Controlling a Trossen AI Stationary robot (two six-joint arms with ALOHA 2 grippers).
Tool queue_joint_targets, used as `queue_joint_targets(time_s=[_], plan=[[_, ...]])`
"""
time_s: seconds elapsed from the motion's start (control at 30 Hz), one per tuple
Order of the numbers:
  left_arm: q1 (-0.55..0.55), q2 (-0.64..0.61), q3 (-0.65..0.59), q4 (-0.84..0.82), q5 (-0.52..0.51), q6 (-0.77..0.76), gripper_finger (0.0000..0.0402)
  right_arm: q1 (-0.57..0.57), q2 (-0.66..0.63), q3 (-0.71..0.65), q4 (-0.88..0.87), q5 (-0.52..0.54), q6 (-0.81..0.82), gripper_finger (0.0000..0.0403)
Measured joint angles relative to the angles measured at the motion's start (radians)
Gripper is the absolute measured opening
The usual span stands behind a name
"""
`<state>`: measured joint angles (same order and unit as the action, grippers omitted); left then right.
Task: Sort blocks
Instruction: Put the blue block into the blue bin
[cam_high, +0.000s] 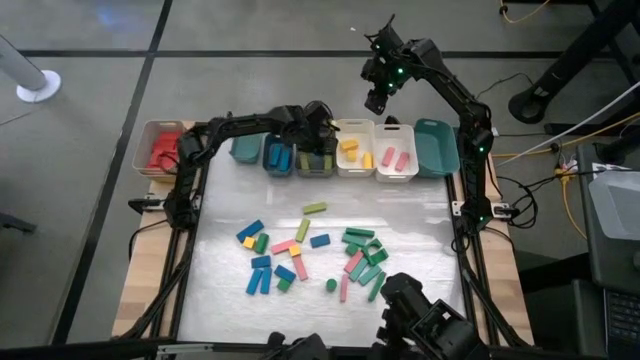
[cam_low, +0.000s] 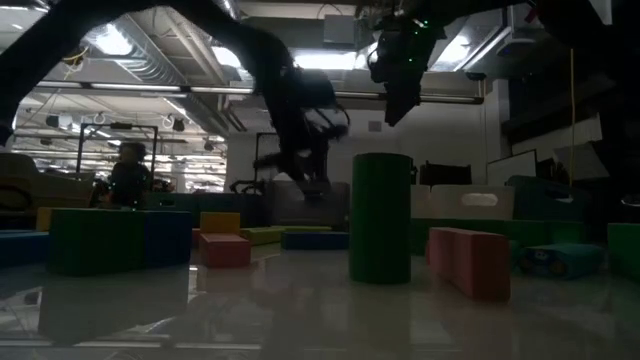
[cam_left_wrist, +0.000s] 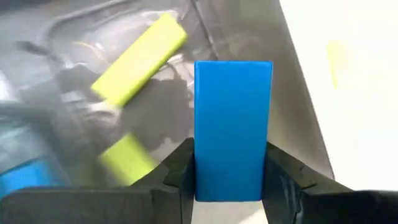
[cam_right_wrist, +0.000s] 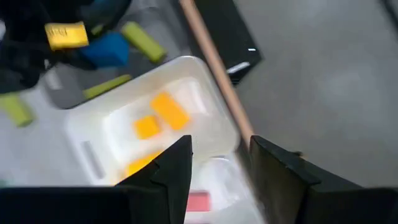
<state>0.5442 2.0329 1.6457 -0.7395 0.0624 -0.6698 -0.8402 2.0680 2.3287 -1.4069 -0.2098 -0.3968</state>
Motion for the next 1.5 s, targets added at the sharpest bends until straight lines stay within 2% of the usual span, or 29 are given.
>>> queue_joint_targets(time_s=[0.17, 0.3, 0.43, 0.57, 0.8, 0.9, 1.07, 1.17, 1.3, 1.37, 1.5], plan=[[-0.002, -0.11, 0.007, -0.224, -0.045, 0.078, 0.0116, 0.002, 0.0, -0.001, -0.037, -0.174, -0.005, 0.0163], [-0.002, -0.18, 0.006, -0.42, -0.143, 0.109, 0.0122, 0.009, 0.0, -0.001, -0.043, -0.307, -0.032, 0.0163], [0.001, -0.194, -0.025, -0.495, -0.229, 0.184, 0.0139, 0.034, 0.0, -0.001, -0.043, -0.394, -0.032, 0.0163], [0.006, -0.195, -0.093, -0.458, -0.243, 0.265, 0.0153, 0.09, 0.0, -0.001, -0.046, -0.393, -0.031, 0.0163], [0.01, -0.193, -0.201, -0.457, -0.241, 0.373, 0.0159, 0.217, 0.0, -0.001, -0.063, -0.319, -0.028, 0.0163], [0.01, -0.193, -0.212, -0.458, -0.24, 0.385, 0.0159, 0.272, 0.001, -0.001, -0.062, -0.282, -0.029, 0.0163], [0.001, -0.215, -0.213, -0.454, -0.24, 0.449, 0.0151, 0.369, 0.016, -0.001, -0.07, -0.278, -0.03, 0.0163], [-0.019, -0.266, -0.213, -0.446, -0.241, 0.487, 0.0147, 0.424, 0.025, -0.034, -0.065, -0.281, -0.038, 0.0163], [-0.054, -0.376, -0.233, -0.434, -0.243, 0.5, 0.0148, 0.49, 0.026, -0.166, -0.05, -0.287, -0.058, 0.0163], [-0.076, -0.454, -0.274, -0.392, -0.246, 0.502, 0.0148, 0.514, 0.027, -0.249, -0.027, -0.309, -0.059, 0.0163], [-0.121, -0.633, -0.422, -0.258, -0.249, 0.498, 0.0144, 0.567, 0.028, -0.418, 0.163, -0.333, -0.025, 0.0163]])
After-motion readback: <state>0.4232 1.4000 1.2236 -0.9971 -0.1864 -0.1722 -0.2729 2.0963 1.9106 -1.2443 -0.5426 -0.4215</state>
